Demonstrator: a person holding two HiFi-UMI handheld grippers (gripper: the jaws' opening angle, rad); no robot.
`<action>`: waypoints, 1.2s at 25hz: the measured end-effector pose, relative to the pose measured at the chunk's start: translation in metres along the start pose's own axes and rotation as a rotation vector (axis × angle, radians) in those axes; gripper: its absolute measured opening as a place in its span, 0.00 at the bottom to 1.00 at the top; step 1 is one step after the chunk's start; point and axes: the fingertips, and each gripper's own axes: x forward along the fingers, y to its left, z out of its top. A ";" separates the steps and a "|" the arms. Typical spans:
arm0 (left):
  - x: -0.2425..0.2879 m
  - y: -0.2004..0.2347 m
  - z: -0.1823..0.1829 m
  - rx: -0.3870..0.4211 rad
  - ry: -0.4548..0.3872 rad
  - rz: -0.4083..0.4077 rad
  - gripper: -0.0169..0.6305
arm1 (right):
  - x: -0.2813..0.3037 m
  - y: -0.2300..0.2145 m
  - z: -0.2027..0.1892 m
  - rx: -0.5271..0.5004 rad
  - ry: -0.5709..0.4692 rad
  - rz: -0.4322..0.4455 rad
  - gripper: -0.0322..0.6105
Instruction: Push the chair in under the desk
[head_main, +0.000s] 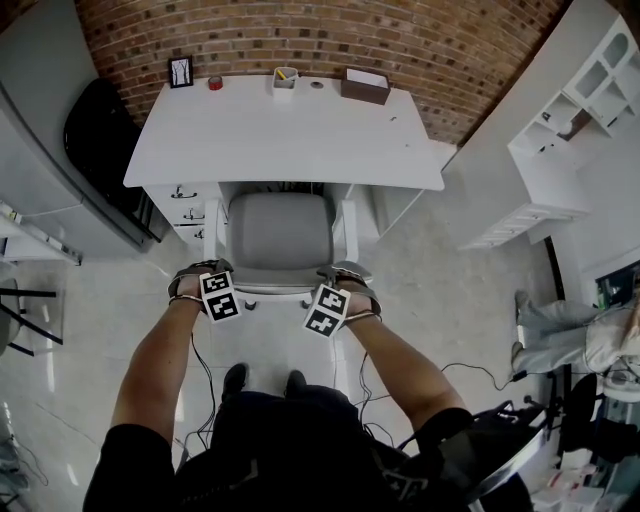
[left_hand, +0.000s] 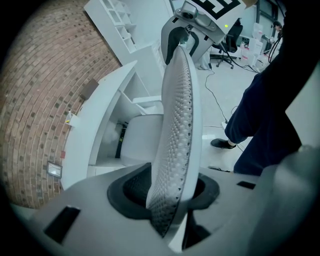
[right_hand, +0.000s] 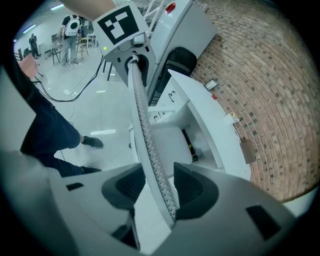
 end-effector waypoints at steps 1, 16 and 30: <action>-0.002 0.001 0.000 -0.012 -0.008 0.015 0.26 | -0.003 0.000 0.001 0.013 -0.019 0.004 0.33; -0.114 -0.002 -0.007 -0.492 -0.336 0.284 0.14 | -0.084 -0.020 0.033 0.221 -0.352 -0.026 0.37; -0.285 -0.025 -0.039 -1.054 -0.980 0.487 0.04 | -0.180 -0.017 0.100 0.650 -0.648 -0.031 0.14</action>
